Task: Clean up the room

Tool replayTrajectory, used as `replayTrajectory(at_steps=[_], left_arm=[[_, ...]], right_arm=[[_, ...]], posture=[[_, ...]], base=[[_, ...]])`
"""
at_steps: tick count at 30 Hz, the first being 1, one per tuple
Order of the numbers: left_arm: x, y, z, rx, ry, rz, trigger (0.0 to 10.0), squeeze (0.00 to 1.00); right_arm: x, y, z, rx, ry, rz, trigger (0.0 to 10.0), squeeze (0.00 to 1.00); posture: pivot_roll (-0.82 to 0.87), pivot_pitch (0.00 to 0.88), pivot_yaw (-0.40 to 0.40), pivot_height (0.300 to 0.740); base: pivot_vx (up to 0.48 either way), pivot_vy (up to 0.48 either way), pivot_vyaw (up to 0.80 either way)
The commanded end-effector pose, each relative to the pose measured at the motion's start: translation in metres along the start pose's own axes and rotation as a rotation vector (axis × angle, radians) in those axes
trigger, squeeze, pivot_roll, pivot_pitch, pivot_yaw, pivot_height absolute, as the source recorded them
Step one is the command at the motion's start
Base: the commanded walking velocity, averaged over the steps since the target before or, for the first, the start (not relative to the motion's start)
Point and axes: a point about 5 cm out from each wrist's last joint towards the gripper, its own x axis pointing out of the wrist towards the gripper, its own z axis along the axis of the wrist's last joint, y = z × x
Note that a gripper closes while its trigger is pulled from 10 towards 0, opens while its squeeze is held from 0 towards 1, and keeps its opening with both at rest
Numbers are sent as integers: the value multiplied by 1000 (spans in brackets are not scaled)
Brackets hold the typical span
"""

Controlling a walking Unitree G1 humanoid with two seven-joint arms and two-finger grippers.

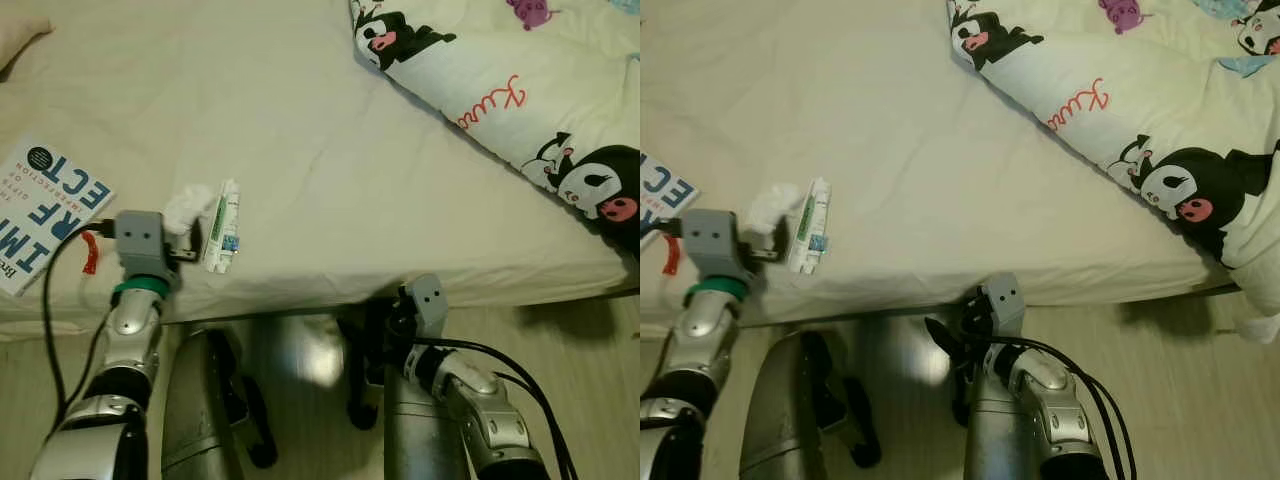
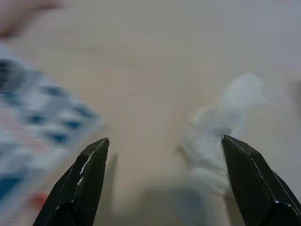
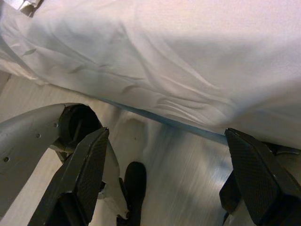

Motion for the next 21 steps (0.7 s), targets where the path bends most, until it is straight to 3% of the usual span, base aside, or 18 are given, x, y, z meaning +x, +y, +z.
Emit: replayTrajectory(at_steps=[1, 4, 9, 13, 16, 21], left_arm=[[-3, 17, -6, 18, 25, 89, 10000, 0], [5, 32, 6, 27, -10, 135, 10000, 0], [8, 36, 8, 50, 3, 133, 10000, 0], [0, 32, -7, 67, 72, 120, 10000, 0], [-9, 38, -19, 106, 122, 187, 10000, 0], [-10, 49, -21, 117, 147, 252, 10000, 0]], right_arm=[[-10, 4, -24, 62, 87, -3, 10000, 0], [-12, 6, -21, 65, 90, -1, 10000, 0], [-14, 5, -19, 65, 93, -3, 10000, 0], [-16, 5, -17, 59, 97, -8, 10000, 0], [-20, 4, -15, 55, 98, -15, 10000, 0], [-23, 3, -12, 51, 100, -17, 10000, 0]], posture=[[-249, 459, 48, 577], [-247, 467, 47, 577], [-245, 479, 45, 577], [-254, 489, 41, 577], [-265, 492, 36, 577], [-271, 496, 32, 577]], base=[[0, 0, 0], [0, 0, 0], [0, 0, 0], [0, 0, 0], [0, 0, 0], [0, 0, 0]])
